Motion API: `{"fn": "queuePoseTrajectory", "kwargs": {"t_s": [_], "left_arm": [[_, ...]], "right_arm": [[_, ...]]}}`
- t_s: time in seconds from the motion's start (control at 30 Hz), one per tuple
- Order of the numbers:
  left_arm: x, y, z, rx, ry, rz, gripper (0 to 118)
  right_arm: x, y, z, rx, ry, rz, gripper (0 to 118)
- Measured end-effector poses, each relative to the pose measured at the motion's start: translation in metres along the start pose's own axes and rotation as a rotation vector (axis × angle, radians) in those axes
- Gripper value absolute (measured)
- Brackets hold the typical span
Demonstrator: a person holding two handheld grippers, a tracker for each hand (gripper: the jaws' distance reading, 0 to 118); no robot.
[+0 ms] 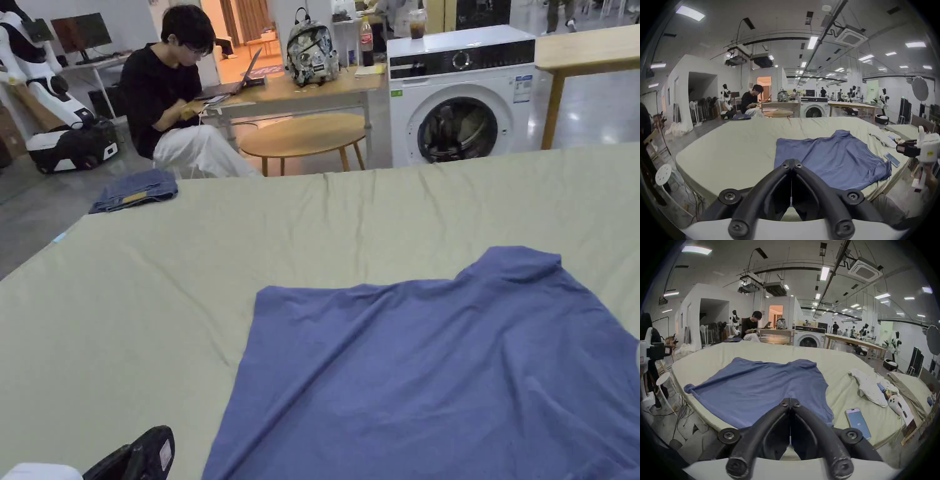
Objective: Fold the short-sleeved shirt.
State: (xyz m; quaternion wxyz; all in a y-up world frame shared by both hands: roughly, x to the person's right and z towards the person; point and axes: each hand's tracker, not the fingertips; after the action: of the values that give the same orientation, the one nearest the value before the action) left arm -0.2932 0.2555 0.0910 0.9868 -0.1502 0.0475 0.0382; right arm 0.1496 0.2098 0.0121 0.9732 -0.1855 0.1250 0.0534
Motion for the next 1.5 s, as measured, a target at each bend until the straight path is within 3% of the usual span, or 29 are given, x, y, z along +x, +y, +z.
{"fn": "queuePoseTrajectory", "kwargs": {"t_s": [0.1, 0.17, 0.2, 0.23, 0.5, 0.53, 0.6, 0.67, 0.73, 0.8, 0.83, 0.9, 0.93, 1.07, 1.13, 1.2, 1.3, 1.33, 1.43, 1.5], "left_arm": [[-0.031, -0.012, -0.014, -0.073, 0.003, 0.029, 3], [-0.047, -0.030, -0.030, -0.132, 0.036, 0.027, 59], [-0.055, -0.038, -0.040, -0.150, 0.038, 0.031, 77], [-0.063, -0.050, -0.052, -0.200, 0.015, 0.041, 78], [-0.095, -0.125, -0.126, -0.399, -0.033, 0.202, 77], [-0.096, -0.130, -0.131, -0.386, -0.060, 0.181, 64], [-0.084, -0.135, -0.140, -0.446, -0.076, 0.189, 10], [-0.074, -0.138, -0.137, -0.415, -0.053, 0.142, 2], [-0.061, -0.129, -0.137, -0.444, -0.029, 0.054, 2], [-0.058, -0.125, -0.142, -0.483, -0.027, 0.059, 2], [-0.059, -0.124, -0.144, -0.497, -0.026, 0.068, 2], [-0.056, -0.121, -0.142, -0.501, -0.031, 0.056, 2], [-0.053, -0.123, -0.141, -0.498, -0.030, 0.033, 2], [-0.045, -0.119, -0.136, -0.489, -0.011, 0.021, 2], [-0.048, -0.116, -0.136, -0.497, -0.012, 0.055, 2], [-0.047, -0.115, -0.135, -0.502, -0.018, 0.068, 2], [-0.045, -0.114, -0.134, -0.509, -0.014, 0.058, 2], [-0.043, -0.113, -0.134, -0.510, -0.011, 0.053, 2], [-0.050, -0.104, -0.136, -0.540, -0.028, 0.050, 2], [-0.048, -0.087, -0.129, -0.533, -0.055, 0.054, 2]], "right_arm": [[0.004, -0.005, 0.000, -0.020, 0.021, -0.021, 0], [0.011, -0.013, -0.002, -0.042, 0.038, -0.068, 0], [0.014, -0.016, -0.003, -0.050, 0.042, -0.086, 0], [0.018, -0.020, -0.004, -0.063, 0.043, -0.106, 0], [0.042, -0.030, 0.005, -0.115, 0.005, -0.154, 0], [0.046, -0.032, 0.007, -0.118, -0.004, -0.156, 0], [0.051, -0.034, 0.010, -0.126, -0.015, -0.172, 0], [0.057, -0.039, 0.013, -0.137, -0.039, -0.192, 0], [0.058, -0.041, 0.019, -0.139, -0.061, -0.201, 0], [0.064, -0.047, 0.021, -0.145, -0.073, -0.233, 0], [0.066, -0.050, 0.020, -0.145, -0.088, -0.260, 11], [0.073, -0.061, 0.010, -0.185, -0.078, -0.317, 56], [0.077, -0.071, 0.000, -0.211, -0.076, -0.350, 69], [0.080, -0.102, -0.037, -0.298, -0.053, -0.469, 69], [0.076, -0.107, -0.054, -0.300, -0.049, -0.455, 64], [0.073, -0.110, -0.066, -0.306, -0.049, -0.440, 46], [0.072, -0.110, -0.075, -0.330, -0.096, -0.386, 7], [0.074, -0.111, -0.074, -0.330, -0.117, -0.365, 7], [0.080, -0.103, -0.064, -0.307, -0.067, -0.408, 6], [0.081, -0.090, -0.059, -0.287, -0.069, -0.373, 6]]}}
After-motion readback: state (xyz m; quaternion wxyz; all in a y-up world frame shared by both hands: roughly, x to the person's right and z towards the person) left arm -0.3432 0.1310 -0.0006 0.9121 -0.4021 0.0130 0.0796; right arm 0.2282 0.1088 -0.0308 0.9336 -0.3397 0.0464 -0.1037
